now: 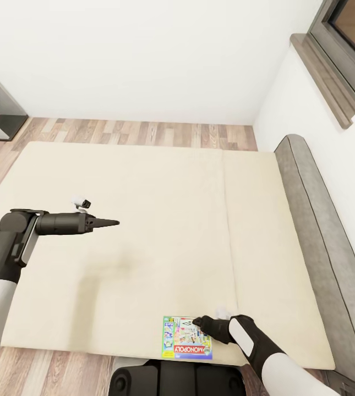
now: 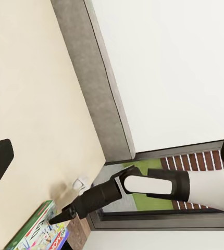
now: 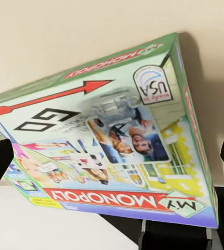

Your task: Put all the toys in the child's room - the three board games (two on the bed and one on the table), the two jigsaw puzzles on the table, and the tennis ball on the table - inside the toy box on the table in the child's room.

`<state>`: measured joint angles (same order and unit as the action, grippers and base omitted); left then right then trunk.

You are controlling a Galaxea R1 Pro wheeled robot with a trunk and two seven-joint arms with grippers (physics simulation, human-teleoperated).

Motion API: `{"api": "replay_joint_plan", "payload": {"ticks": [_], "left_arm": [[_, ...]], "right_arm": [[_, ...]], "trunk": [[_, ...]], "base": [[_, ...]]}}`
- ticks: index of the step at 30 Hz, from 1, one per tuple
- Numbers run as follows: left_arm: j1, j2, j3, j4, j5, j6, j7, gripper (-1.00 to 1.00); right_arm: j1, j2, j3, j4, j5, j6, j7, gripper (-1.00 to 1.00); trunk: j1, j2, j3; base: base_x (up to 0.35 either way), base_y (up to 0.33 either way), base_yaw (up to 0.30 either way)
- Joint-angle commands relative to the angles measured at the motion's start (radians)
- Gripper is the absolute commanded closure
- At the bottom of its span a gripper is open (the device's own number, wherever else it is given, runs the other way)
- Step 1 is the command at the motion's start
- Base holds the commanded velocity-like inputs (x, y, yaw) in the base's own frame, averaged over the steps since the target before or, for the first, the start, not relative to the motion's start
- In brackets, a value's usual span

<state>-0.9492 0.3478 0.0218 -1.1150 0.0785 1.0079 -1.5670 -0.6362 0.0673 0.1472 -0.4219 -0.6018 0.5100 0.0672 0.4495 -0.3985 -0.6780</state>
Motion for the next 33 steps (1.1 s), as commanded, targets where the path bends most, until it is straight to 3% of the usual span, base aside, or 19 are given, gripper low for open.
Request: {"api": "replay_joint_plan", "payload": {"ticks": [1, 12, 33], "left_arm": [[0.000, 0.000, 0.000, 0.000, 0.000, 0.011, -0.004, -1.00], [-0.001, 0.000, 0.000, 0.000, -0.001, 0.011, -0.004, -1.00], [-0.001, 0.000, -0.001, 0.000, -0.001, 0.011, -0.004, -1.00]], "right_arm": [[0.000, 0.000, 0.003, -0.001, 0.002, 0.003, 0.002, -1.00], [0.000, 0.001, 0.067, -0.001, 0.001, 0.001, 0.000, -1.00], [-0.001, -0.001, 0.067, -0.003, -0.003, 0.001, 0.001, -1.00]], "trunk": [[0.001, -0.002, -0.001], [0.001, -0.002, -0.001], [0.001, -0.002, -0.001]], "base": [[0.000, 0.000, 0.000], [0.000, 0.000, 0.000], [0.000, 0.017, 0.000]]}}
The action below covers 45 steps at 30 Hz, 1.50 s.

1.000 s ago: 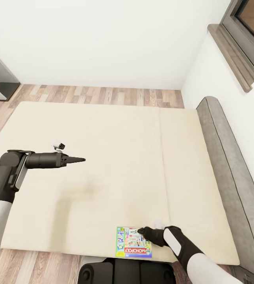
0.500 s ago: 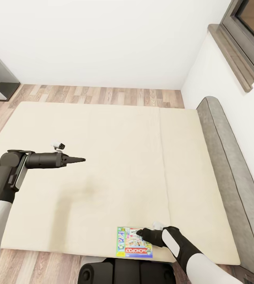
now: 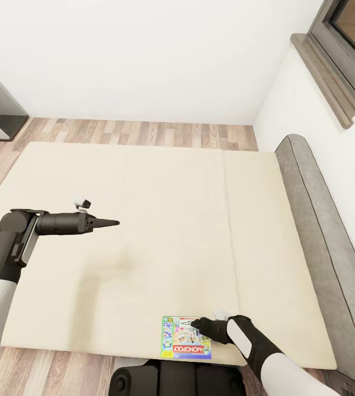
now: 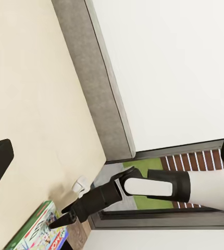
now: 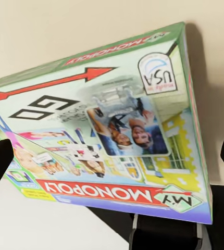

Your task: Put all the toys in the child's room - the three board games (two on the bed and one on the table), the two jigsaw puzzles on the table, and the tennis ball on the table - inside the toy box on the table in the child's room.

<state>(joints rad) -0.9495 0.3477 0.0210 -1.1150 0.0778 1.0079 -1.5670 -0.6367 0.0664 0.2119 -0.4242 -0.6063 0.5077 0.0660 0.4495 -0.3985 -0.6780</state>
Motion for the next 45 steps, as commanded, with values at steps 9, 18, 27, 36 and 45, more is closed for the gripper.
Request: {"api": "replay_joint_plan", "payload": {"ticks": [9, 18, 27, 36, 45], "left_arm": [[0.000, 0.000, 0.000, 0.000, -0.001, 0.011, -0.004, -1.00], [-0.001, 0.000, 0.000, 0.000, -0.001, 0.011, -0.004, -1.00], [0.000, 0.000, -0.001, 0.000, -0.001, 0.011, -0.004, -1.00], [0.000, 0.000, 0.000, 0.000, -0.001, 0.011, -0.004, -1.00], [0.000, 0.000, 0.000, 0.000, -0.001, 0.011, -0.004, -1.00]], "right_arm": [[0.000, -0.002, 0.002, 0.001, 0.002, -0.013, 0.003, -1.00], [0.000, -0.019, 0.004, 0.002, 0.002, -0.068, 0.033, -1.00], [0.000, -0.020, 0.004, 0.002, 0.002, -0.073, 0.066, -1.00], [0.000, -0.020, 0.006, 0.002, 0.002, -0.075, 0.069, -1.00], [0.000, -0.020, 0.006, 0.002, 0.002, -0.075, 0.069, -1.00]], "trunk": [[0.001, -0.002, -0.001], [0.001, -0.002, -0.001], [0.001, -0.002, -0.001], [0.001, -0.002, -0.001], [0.001, -0.002, -0.001]], "base": [[0.000, 0.000, 0.000], [0.000, 0.000, 0.000], [0.000, 0.008, 0.000], [0.000, 0.013, 0.000], [0.000, 0.009, 0.000]]}}
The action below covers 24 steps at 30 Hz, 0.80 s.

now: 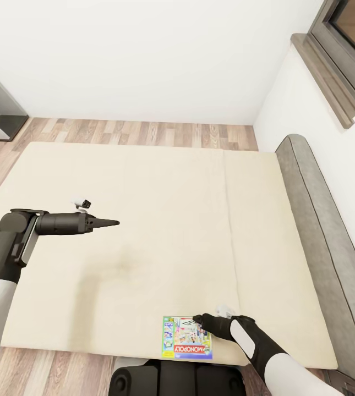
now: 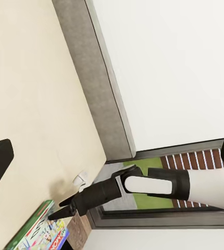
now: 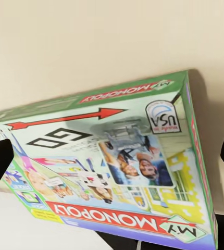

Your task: Put all the toys in the child's room - the three board games (two on the bed and one on the table), the two jigsaw puzzles on the table, and the tennis ball on the table - inside the toy box on the table in the child's room.

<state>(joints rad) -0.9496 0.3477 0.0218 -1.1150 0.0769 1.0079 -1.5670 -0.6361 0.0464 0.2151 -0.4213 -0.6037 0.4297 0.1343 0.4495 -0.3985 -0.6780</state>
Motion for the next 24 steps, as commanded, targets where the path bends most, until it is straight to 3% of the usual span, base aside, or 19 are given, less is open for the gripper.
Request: {"api": "replay_joint_plan", "payload": {"ticks": [1, 24], "left_arm": [[0.000, 0.001, 0.000, 0.000, 0.000, 0.011, -0.004, -1.00], [0.000, 0.001, 0.000, 0.000, 0.000, 0.011, -0.004, -1.00]], "right_arm": [[0.000, 0.000, 0.003, -0.001, -0.001, 0.003, 0.001, -1.00], [0.000, -0.006, 0.004, -0.001, 0.001, 0.003, 0.001, -1.00]], "trunk": [[0.001, -0.002, -0.001], [0.001, -0.002, -0.001]], "base": [[0.000, 0.020, 0.000], [0.000, 0.012, 0.000]]}}
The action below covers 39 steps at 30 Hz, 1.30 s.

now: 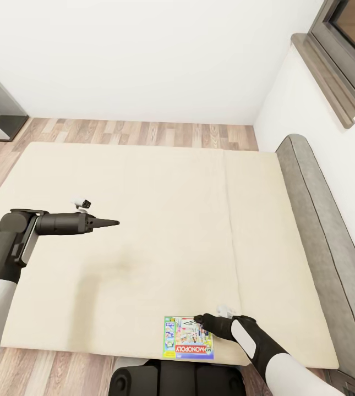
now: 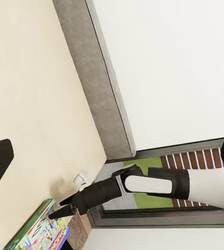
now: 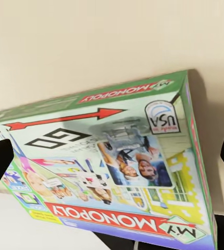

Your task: Put all the toys in the child's room - the three board games (two on the bed and one on the table), the two jigsaw puzzles on the table, and the tennis ball on the table - inside the toy box on the table in the child's room.

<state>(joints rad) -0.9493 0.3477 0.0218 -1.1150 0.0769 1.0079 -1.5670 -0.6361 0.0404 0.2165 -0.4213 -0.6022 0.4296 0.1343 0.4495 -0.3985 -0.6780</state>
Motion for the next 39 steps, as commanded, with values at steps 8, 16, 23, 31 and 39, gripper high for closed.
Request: {"api": "replay_joint_plan", "payload": {"ticks": [8, 16, 23, 31, 39], "left_arm": [[0.000, 0.000, 0.000, 0.000, 0.000, 0.011, -0.004, -1.00], [-0.001, 0.000, 0.000, 0.000, 0.000, 0.011, -0.004, -1.00], [-0.001, 0.000, 0.000, 0.000, 0.000, 0.011, -0.004, -1.00], [0.000, 0.000, 0.000, 0.000, 0.000, 0.011, -0.004, -1.00], [0.000, 0.000, 0.000, 0.000, 0.000, 0.010, -0.004, -1.00]], "right_arm": [[0.000, -0.001, 0.003, -0.001, -0.001, 0.003, 0.001, -1.00], [0.000, -0.001, 0.003, -0.001, -0.001, 0.003, 0.001, -1.00], [0.000, -0.001, 0.003, -0.001, -0.001, 0.002, 0.001, -1.00], [0.000, -0.001, 0.003, -0.001, -0.001, 0.002, 0.001, -1.00], [0.000, -0.001, 0.003, -0.001, -0.001, 0.003, 0.001, -1.00]], "trunk": [[0.001, -0.002, -0.001], [0.001, -0.002, -0.001], [0.001, -0.002, -0.001], [0.001, -0.002, -0.001], [0.001, -0.002, -0.001]], "base": [[0.000, 0.030, 0.000], [0.000, 0.068, 0.000], [0.000, 0.004, 0.000], [-0.002, 0.001, 0.000], [-0.030, 0.028, 0.000]]}}
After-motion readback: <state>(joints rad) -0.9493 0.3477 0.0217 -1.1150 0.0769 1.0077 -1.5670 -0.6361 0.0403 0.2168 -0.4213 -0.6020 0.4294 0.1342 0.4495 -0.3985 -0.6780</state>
